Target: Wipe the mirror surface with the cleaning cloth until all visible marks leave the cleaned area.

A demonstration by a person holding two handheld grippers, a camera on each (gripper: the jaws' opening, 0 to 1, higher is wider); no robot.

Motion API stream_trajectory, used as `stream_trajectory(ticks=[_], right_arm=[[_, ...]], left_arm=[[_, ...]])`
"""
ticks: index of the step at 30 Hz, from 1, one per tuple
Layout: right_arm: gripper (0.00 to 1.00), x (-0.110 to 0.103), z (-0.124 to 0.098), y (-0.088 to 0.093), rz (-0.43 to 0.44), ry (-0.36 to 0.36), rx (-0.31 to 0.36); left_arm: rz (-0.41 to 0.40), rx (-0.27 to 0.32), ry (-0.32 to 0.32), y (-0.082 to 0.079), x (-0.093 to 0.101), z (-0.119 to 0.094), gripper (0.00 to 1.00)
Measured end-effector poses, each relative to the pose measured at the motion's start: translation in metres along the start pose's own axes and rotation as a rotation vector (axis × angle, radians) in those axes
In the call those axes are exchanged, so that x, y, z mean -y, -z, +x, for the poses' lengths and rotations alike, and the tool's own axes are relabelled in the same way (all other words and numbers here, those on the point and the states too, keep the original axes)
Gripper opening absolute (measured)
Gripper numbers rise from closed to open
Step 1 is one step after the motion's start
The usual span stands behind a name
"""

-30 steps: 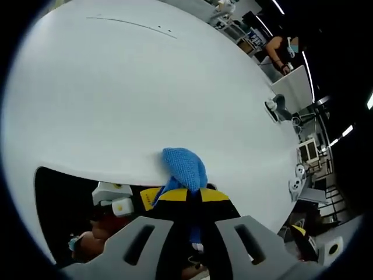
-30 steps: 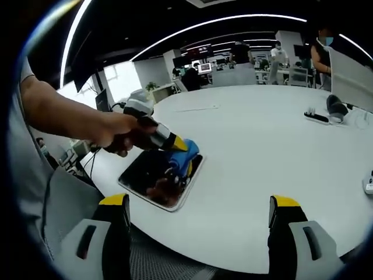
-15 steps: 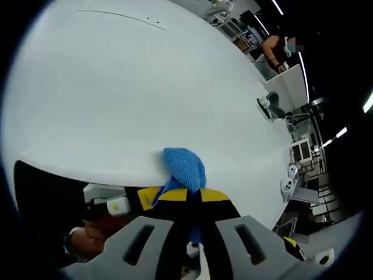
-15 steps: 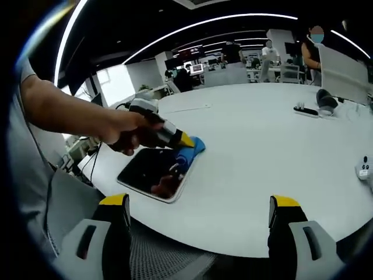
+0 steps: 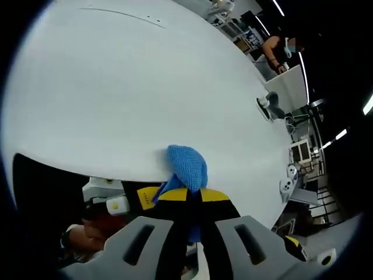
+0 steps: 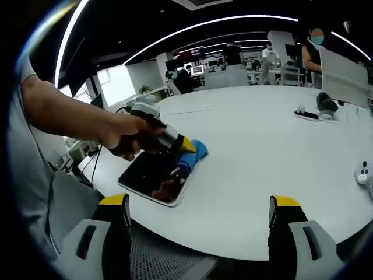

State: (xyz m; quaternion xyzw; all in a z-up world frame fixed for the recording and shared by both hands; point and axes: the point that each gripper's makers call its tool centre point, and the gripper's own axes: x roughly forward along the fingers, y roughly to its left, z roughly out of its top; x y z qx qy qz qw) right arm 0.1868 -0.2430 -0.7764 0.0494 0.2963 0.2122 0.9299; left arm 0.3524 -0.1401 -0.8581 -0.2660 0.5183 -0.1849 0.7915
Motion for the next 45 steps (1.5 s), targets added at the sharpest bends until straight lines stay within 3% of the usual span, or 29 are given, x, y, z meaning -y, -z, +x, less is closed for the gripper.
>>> stream_trajectory(ticks=[20, 45], right_arm=[[0.99, -0.001, 0.005, 0.008, 0.002, 0.003, 0.003], [0.99, 0.001, 0.01, 0.008, 0.002, -0.015, -0.005]], left_arm=[[-0.004, -0.036, 0.031, 0.035, -0.001, -0.015, 0.03], [-0.029, -0.047, 0.032, 0.046, -0.003, -0.021, 0.03]])
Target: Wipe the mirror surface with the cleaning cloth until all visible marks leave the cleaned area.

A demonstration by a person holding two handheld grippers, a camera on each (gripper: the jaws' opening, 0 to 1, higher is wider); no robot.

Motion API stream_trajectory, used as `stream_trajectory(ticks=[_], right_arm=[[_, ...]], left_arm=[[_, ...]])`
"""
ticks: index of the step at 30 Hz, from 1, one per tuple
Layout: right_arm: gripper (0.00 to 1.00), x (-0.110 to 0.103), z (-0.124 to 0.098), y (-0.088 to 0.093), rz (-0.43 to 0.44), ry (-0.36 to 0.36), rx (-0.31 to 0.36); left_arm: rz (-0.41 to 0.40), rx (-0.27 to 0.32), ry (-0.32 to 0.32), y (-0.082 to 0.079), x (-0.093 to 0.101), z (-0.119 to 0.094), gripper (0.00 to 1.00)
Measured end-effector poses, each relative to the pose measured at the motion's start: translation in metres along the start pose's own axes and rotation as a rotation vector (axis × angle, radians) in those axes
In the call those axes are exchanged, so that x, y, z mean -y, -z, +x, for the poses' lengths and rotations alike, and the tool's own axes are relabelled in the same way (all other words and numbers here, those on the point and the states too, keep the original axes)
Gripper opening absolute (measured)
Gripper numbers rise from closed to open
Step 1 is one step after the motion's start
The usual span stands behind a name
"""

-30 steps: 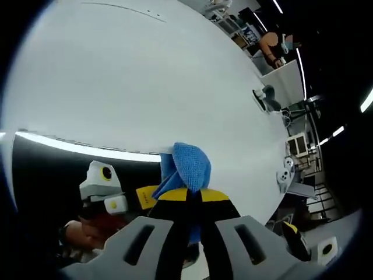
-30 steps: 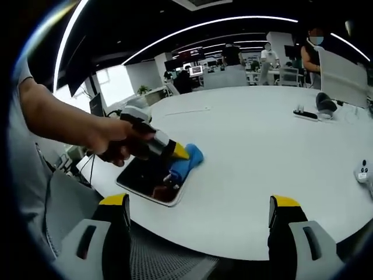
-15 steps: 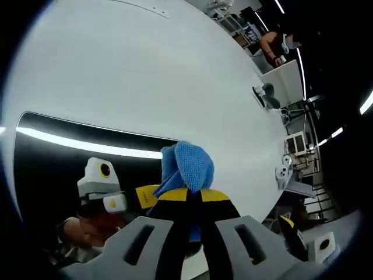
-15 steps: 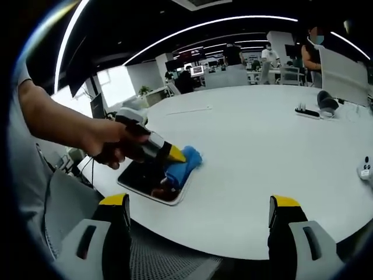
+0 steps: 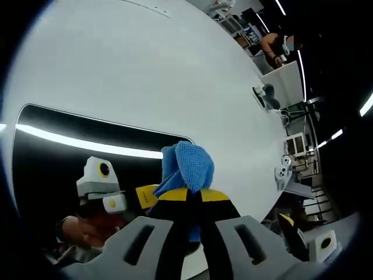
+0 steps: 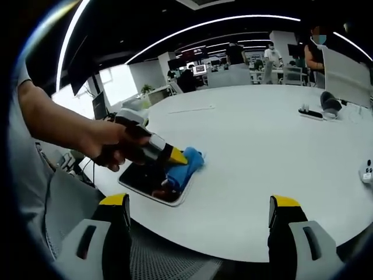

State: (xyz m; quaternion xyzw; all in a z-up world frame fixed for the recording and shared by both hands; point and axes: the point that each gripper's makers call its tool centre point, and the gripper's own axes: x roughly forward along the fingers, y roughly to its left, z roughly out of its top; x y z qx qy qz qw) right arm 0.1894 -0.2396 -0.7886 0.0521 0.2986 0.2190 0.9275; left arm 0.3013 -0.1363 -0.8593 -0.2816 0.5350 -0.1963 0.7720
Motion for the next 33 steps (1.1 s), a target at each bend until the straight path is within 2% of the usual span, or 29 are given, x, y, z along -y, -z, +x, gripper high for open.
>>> stream_trajectory(ticks=[5, 18, 33], right_arm=[[0.99, -0.001, 0.002, -0.001, 0.001, -0.003, -0.001], [0.99, -0.001, 0.005, -0.002, 0.01, -0.005, 0.004], [0.99, -0.008, 0.013, -0.004, -0.014, -0.018, 0.007]], left_arm=[[-0.003, -0.011, 0.005, 0.004, -0.001, -0.001, 0.03], [-0.005, -0.012, 0.013, 0.001, -0.003, -0.002, 0.03], [-0.037, 0.016, 0.006, -0.008, -0.034, -0.025, 0.03]])
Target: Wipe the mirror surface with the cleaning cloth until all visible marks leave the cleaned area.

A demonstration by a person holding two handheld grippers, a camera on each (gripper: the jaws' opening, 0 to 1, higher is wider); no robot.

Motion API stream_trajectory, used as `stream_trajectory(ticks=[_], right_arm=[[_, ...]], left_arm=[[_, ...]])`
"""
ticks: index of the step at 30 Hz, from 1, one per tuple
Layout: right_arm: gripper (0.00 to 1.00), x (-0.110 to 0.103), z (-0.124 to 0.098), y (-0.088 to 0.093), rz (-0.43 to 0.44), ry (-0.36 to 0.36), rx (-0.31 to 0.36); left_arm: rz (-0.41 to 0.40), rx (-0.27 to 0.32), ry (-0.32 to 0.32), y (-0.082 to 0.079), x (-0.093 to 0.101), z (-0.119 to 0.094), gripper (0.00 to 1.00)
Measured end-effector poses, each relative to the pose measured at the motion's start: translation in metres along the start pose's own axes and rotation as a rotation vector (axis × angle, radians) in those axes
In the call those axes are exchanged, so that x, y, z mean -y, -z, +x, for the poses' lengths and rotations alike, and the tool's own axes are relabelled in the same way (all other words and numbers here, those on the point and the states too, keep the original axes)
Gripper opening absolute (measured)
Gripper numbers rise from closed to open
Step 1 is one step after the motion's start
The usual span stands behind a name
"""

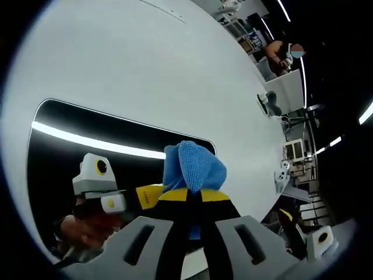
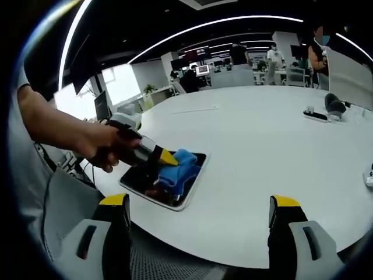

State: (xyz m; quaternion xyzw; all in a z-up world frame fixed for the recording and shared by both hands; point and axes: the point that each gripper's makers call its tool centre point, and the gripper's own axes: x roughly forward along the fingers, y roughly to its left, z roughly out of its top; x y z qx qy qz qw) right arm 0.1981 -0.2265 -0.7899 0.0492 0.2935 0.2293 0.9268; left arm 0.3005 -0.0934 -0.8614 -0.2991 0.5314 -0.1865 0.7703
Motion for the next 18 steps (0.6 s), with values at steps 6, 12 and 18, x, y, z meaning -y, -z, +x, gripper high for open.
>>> stream_trajectory(ticks=[6, 12, 18], right_arm=[[0.99, 0.001, -0.001, 0.002, 0.004, 0.003, -0.002], [0.99, -0.001, 0.0, 0.002, 0.003, 0.001, -0.001], [0.99, 0.0, 0.0, 0.001, 0.008, 0.001, -0.002]], left_arm=[[-0.002, 0.015, -0.009, -0.004, -0.016, -0.011, 0.03], [-0.03, 0.024, -0.014, -0.008, -0.031, -0.023, 0.03], [-0.033, 0.033, -0.018, -0.011, -0.042, -0.033, 0.03]])
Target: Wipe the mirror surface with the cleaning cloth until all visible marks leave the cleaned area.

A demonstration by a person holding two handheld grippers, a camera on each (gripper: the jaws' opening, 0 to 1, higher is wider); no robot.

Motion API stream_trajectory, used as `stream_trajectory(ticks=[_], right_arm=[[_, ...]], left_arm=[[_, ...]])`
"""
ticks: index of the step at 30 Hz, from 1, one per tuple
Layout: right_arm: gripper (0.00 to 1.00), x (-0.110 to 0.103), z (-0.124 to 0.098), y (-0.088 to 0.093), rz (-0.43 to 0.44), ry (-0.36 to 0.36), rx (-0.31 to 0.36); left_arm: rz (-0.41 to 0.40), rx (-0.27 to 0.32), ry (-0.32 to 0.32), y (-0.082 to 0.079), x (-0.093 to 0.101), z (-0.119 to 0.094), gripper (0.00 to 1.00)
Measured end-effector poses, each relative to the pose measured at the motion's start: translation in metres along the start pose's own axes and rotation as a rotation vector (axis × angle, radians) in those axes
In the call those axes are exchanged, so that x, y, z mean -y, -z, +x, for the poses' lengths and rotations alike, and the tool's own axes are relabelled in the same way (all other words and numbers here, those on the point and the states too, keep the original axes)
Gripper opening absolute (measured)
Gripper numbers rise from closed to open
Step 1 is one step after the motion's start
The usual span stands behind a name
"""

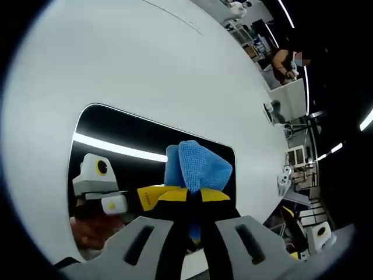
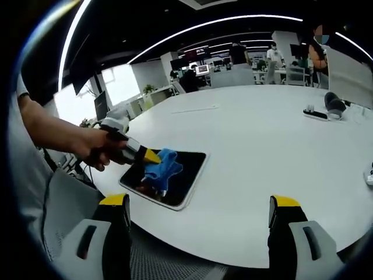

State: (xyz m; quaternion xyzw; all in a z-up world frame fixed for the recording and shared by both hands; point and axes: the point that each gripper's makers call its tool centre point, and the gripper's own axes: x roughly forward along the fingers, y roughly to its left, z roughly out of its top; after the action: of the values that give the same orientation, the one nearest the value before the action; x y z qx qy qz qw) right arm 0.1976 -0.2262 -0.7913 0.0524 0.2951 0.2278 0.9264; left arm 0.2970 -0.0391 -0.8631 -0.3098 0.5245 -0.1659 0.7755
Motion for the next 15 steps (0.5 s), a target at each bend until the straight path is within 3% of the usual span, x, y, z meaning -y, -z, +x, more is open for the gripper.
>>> stream_trajectory(ticks=[15], right_arm=[[0.99, 0.0, 0.004, 0.0, -0.006, -0.001, -0.007]], left_arm=[[0.001, 0.031, -0.036, -0.012, -0.038, -0.03, 0.03]])
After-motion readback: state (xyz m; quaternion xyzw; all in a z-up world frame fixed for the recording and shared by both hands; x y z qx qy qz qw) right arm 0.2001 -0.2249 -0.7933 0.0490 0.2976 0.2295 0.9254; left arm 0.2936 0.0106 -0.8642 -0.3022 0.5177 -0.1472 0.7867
